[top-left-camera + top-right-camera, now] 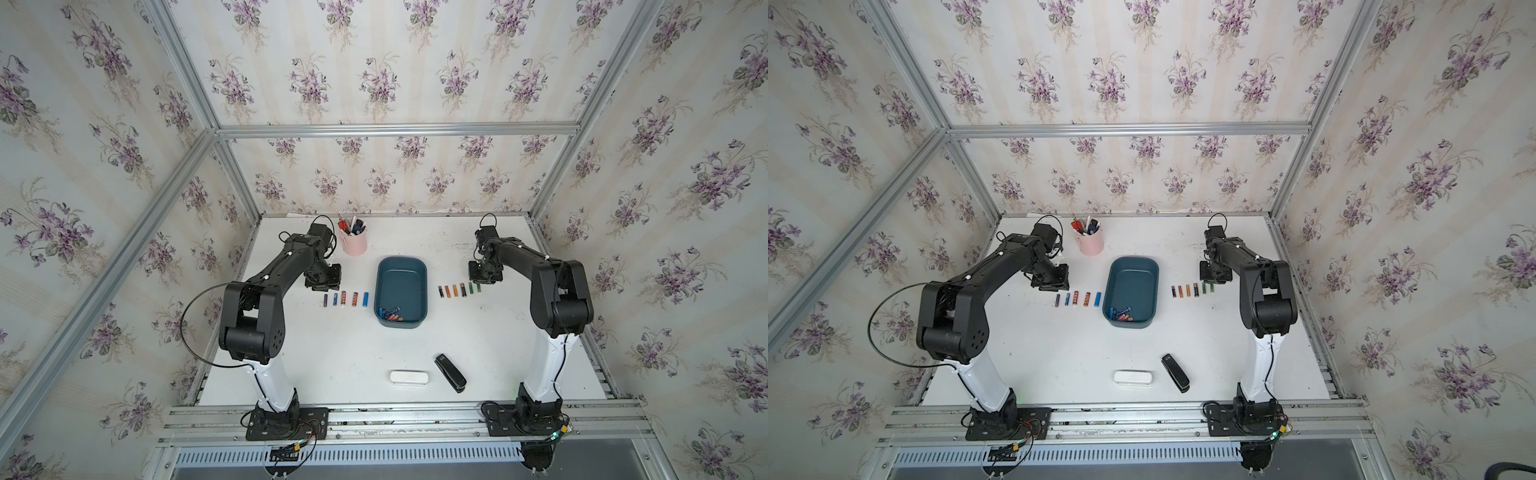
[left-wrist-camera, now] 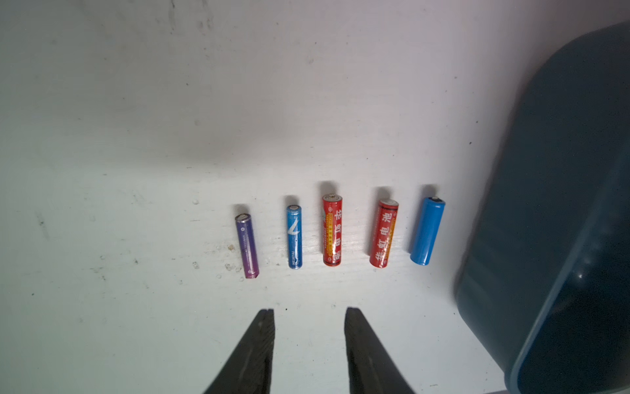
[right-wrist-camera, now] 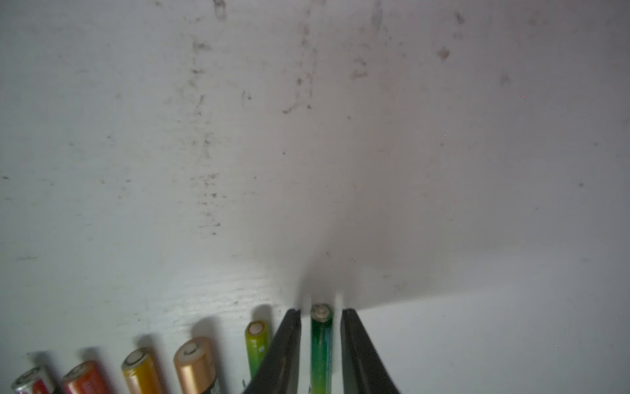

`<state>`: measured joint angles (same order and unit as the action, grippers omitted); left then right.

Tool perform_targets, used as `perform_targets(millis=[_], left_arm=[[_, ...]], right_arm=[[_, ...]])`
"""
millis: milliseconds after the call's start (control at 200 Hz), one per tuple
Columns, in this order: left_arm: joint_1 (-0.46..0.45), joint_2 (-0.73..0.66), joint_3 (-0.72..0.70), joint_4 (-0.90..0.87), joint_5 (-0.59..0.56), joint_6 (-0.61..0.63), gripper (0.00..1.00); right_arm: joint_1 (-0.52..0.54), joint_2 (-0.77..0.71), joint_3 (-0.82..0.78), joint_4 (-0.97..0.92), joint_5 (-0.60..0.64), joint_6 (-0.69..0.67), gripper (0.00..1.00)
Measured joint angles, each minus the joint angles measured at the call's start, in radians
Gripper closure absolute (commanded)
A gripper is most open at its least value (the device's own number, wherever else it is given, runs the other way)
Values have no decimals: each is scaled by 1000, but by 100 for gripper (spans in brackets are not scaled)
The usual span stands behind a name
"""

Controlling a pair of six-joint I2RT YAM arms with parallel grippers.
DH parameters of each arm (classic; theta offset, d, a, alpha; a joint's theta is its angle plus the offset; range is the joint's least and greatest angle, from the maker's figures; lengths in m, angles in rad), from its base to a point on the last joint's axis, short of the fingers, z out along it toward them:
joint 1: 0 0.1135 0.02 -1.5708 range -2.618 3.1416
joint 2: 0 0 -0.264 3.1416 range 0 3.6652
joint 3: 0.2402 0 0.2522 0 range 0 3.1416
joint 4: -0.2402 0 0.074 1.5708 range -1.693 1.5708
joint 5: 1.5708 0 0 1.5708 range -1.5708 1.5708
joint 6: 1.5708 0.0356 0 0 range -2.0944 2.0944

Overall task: Take the batteries out of the storage box
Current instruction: Place the battery at the center of the board, then adjust the storage box at the center of the board.

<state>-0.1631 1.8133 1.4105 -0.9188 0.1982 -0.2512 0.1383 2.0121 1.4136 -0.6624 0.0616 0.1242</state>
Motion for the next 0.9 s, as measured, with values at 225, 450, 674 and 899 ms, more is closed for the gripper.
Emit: perform_targets(millis=[225,450,674,899], left_arm=[[-50,-6,46,-11,-1,-21,54],[-135,47,122,-4,34,-56,51],[-211,153,232,0,49,-82,51],[-238,246,320,-2,52,-90,52]], right_arm=[[1,-60,11,-10,-18,8,71],[3,-123,10,-17,-33,29,70],[11,-158,8,-24,-52,33,70],[13,-171,7,-40,-68,33,70]])
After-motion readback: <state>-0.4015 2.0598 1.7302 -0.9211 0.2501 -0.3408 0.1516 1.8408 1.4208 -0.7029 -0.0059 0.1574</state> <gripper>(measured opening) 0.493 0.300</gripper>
